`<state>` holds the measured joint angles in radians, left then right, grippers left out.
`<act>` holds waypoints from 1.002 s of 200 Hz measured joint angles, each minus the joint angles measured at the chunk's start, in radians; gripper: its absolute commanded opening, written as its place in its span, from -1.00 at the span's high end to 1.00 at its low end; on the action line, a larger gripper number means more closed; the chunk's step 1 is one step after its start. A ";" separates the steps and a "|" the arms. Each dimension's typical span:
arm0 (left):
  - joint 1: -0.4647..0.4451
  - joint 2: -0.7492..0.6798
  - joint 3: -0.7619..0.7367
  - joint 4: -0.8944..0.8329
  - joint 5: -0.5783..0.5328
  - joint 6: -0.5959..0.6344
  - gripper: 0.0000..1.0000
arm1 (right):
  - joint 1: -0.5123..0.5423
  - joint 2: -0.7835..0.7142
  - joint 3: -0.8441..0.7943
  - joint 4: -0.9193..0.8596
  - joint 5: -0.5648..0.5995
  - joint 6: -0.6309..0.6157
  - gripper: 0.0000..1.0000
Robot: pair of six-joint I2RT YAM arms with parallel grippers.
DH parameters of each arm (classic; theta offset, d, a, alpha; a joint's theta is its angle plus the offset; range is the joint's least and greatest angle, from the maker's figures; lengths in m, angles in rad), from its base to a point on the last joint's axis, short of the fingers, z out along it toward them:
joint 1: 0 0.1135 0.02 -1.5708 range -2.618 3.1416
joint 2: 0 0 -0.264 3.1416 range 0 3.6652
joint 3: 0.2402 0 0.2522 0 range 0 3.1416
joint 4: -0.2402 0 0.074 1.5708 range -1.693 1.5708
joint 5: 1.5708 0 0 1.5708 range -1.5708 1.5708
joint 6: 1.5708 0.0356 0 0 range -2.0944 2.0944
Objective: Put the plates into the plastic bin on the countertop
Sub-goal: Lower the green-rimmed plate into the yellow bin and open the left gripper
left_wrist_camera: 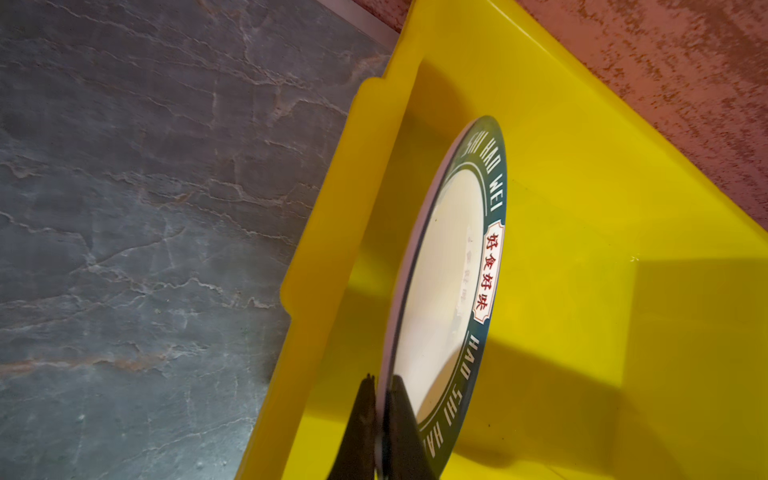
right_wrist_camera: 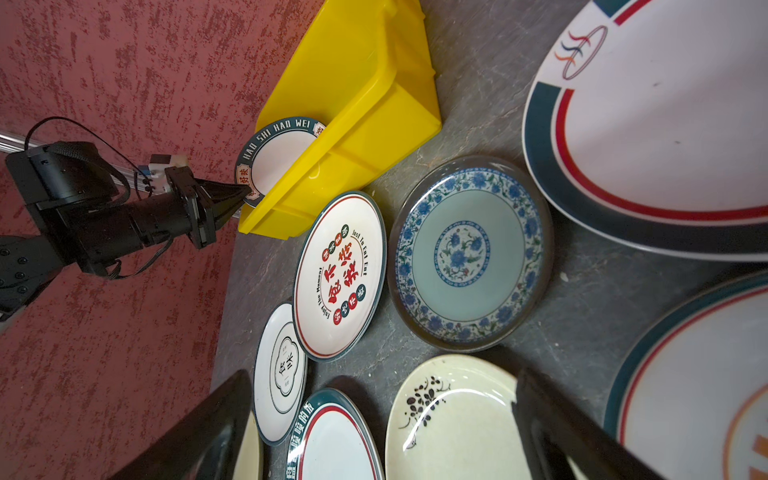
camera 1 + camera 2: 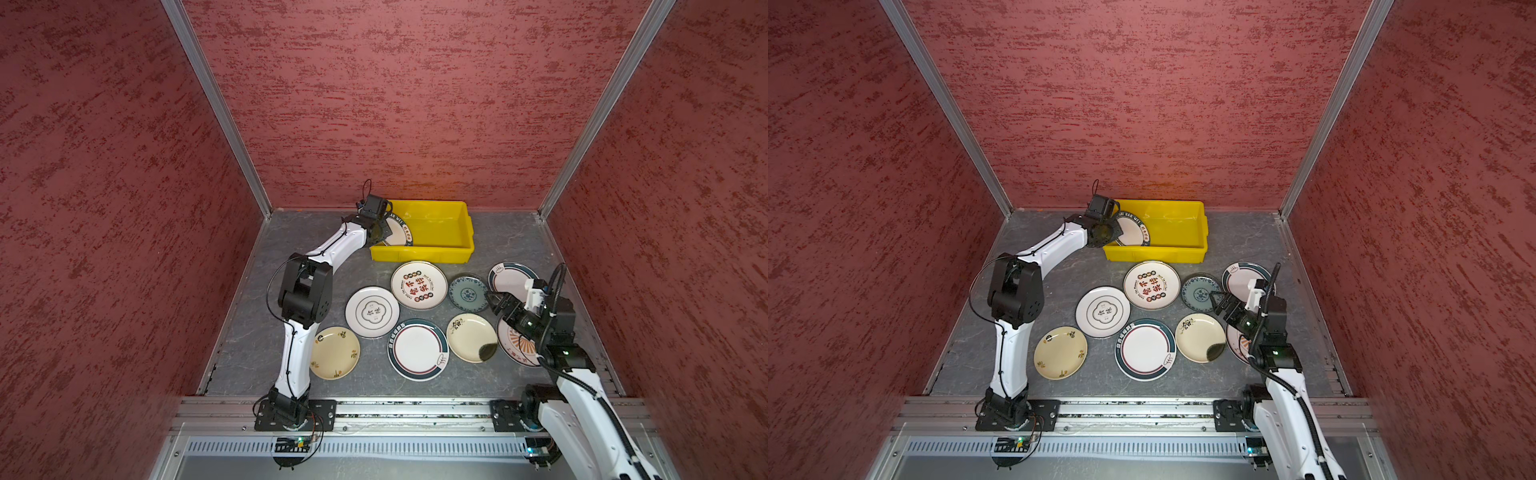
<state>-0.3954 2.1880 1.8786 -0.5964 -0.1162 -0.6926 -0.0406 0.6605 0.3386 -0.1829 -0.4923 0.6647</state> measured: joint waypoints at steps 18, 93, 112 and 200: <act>-0.007 0.024 0.044 -0.027 -0.008 0.009 1.00 | 0.000 0.002 0.000 -0.004 0.000 -0.003 -0.98; -0.009 0.068 0.117 -0.084 0.013 0.012 1.00 | 0.000 0.050 0.000 -0.006 0.008 -0.013 -0.98; 0.003 0.070 0.117 -0.084 0.036 0.008 0.91 | 0.000 0.061 0.000 -0.011 0.013 -0.015 -0.98; 0.009 0.070 0.097 -0.101 0.018 0.027 0.22 | 0.000 0.061 0.001 -0.048 0.034 -0.014 -0.98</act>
<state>-0.3866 2.2578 1.9751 -0.6975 -0.0982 -0.6655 -0.0406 0.7219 0.3393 -0.2314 -0.4580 0.6506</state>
